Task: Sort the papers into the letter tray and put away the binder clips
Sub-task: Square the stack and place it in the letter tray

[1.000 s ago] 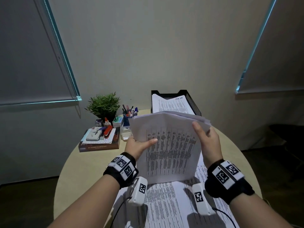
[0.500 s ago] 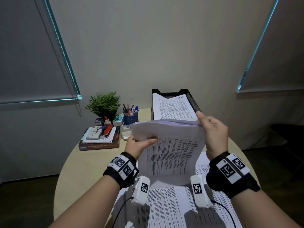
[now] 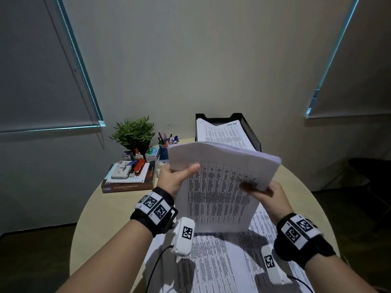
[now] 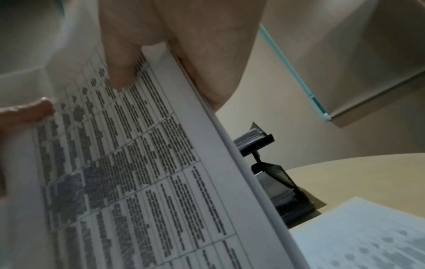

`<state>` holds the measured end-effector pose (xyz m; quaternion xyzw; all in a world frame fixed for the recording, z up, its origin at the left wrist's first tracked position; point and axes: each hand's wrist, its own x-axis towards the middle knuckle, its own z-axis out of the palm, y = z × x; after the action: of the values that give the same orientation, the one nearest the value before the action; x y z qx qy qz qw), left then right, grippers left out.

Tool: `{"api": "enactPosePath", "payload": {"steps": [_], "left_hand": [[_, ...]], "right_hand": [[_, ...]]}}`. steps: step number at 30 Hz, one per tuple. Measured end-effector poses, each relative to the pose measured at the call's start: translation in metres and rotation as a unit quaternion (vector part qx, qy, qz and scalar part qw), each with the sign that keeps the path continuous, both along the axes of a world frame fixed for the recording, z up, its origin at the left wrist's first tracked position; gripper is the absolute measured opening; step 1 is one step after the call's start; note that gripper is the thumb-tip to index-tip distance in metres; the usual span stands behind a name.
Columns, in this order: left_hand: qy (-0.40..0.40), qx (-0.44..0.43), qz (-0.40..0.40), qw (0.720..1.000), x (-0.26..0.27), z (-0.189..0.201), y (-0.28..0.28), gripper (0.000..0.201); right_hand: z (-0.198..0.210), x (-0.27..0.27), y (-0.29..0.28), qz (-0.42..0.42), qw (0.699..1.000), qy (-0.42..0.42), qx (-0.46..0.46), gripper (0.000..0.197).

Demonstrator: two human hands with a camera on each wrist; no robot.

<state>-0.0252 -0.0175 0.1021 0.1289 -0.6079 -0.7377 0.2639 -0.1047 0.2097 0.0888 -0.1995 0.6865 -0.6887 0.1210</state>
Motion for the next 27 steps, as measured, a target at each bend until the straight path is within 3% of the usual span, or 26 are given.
{"api": "enactPosePath", "payload": {"steps": [4, 6, 8, 11, 14, 18, 20, 22, 23, 24, 27], "left_hand": [[0.057, 0.002, 0.005, 0.998, 0.002, 0.011, 0.001, 0.026], [0.070, 0.013, 0.009, 0.997, 0.003, 0.007, -0.002, 0.033], [0.014, 0.018, 0.013, 1.000, 0.006, -0.013, -0.002, 0.039], [-0.119, -0.015, -0.011, 0.993, 0.013, -0.057, 0.009, 0.031], [-0.144, 0.021, -0.005, 0.989, 0.012, -0.069, 0.017, 0.029], [-0.131, 0.010, -0.008, 0.991, 0.004, -0.056, 0.007, 0.035], [-0.170, -0.018, -0.015, 0.985, 0.007, -0.064, 0.006, 0.031], [-0.270, -0.045, -0.007, 0.962, 0.015, -0.084, 0.013, 0.049], [-0.306, -0.055, -0.011, 0.950, 0.019, -0.094, 0.017, 0.054], [-0.317, -0.055, -0.018, 0.947, 0.022, -0.102, 0.019, 0.057], [-0.302, -0.043, -0.041, 0.951, 0.023, -0.103, 0.023, 0.044]], "right_hand": [[0.016, 0.001, -0.006, -0.020, 0.995, 0.026, -0.095, 0.028], [0.017, 0.000, -0.008, -0.019, 0.994, 0.023, -0.104, 0.016], [-0.003, 0.000, -0.009, -0.032, 0.997, -0.011, -0.065, 0.020], [-0.048, 0.005, -0.008, -0.049, 0.994, -0.094, 0.007, 0.024], [-0.057, 0.006, -0.012, -0.064, 0.990, -0.126, 0.014, 0.023], [-0.038, 0.004, -0.010, -0.065, 0.994, -0.081, -0.041, 0.028], [-0.052, 0.003, -0.008, -0.069, 0.991, -0.112, 0.002, 0.028], [-0.078, 0.007, -0.007, -0.068, 0.976, -0.175, 0.107, 0.043], [-0.089, 0.011, -0.007, -0.065, 0.969, -0.198, 0.133, 0.037], [-0.094, 0.013, -0.009, -0.071, 0.964, -0.209, 0.150, 0.028], [-0.093, 0.013, -0.007, -0.095, 0.965, -0.195, 0.147, 0.030]]}}
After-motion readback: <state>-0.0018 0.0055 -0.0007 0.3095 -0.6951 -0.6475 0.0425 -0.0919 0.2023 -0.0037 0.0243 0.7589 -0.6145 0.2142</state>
